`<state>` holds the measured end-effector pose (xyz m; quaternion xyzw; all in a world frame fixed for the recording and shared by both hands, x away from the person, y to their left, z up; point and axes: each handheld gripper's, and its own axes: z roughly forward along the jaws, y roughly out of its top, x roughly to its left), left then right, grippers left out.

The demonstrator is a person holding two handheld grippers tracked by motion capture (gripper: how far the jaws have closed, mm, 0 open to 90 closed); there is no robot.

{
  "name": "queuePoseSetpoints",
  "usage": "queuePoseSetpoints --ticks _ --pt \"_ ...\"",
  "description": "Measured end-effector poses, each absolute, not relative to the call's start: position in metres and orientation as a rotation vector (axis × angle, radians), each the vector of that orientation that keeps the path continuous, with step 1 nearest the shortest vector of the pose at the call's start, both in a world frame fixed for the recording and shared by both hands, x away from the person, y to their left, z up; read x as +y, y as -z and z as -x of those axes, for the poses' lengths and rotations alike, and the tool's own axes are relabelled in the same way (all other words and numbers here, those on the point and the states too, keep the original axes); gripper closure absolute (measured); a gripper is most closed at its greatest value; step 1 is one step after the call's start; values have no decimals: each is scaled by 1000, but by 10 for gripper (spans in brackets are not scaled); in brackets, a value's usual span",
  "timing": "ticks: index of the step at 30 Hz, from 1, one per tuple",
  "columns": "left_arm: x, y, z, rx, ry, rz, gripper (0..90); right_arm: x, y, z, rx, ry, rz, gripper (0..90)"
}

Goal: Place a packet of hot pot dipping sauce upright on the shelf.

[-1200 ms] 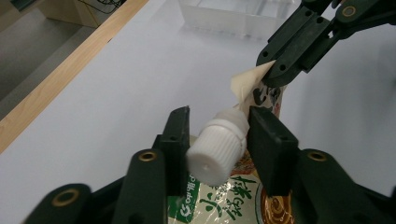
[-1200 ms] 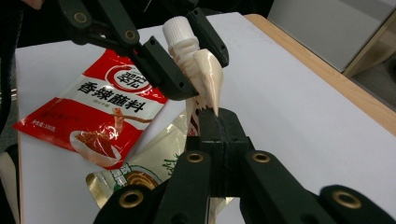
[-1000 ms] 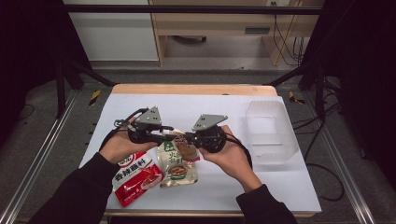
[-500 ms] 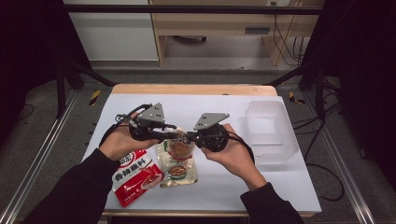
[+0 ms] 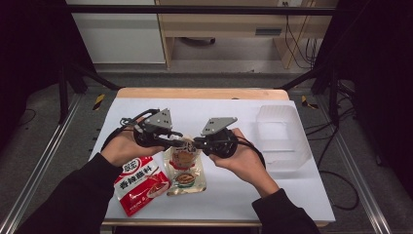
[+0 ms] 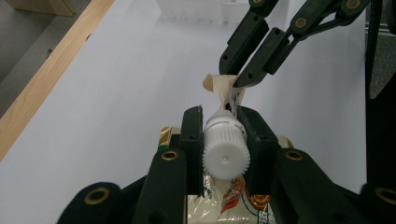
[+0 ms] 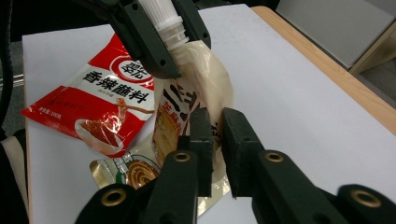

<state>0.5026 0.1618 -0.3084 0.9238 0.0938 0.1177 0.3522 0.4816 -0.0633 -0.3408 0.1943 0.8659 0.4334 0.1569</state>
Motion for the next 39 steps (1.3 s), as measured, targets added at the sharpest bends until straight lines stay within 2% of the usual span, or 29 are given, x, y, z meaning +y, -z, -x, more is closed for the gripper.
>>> queuePoseSetpoints --ticks 9,18,24,26,34,39 --pt "167 305 -503 243 -309 -2394 730 -58 334 -483 2485 -1125 -464 450" --pt "168 303 -501 212 -306 -2389 730 -50 327 -491 2574 -992 -361 307" --pt "167 304 -499 204 -300 -2391 731 -46 323 -498 2639 -929 -319 279" --pt "166 304 -498 185 -295 -2393 731 -45 322 -502 2666 -903 -292 318" --pt "162 307 -497 165 -280 -2395 730 -38 325 -506 2728 -868 -235 369" --pt "160 309 -496 155 -275 -2401 730 -35 327 -506 2761 -851 -203 467"
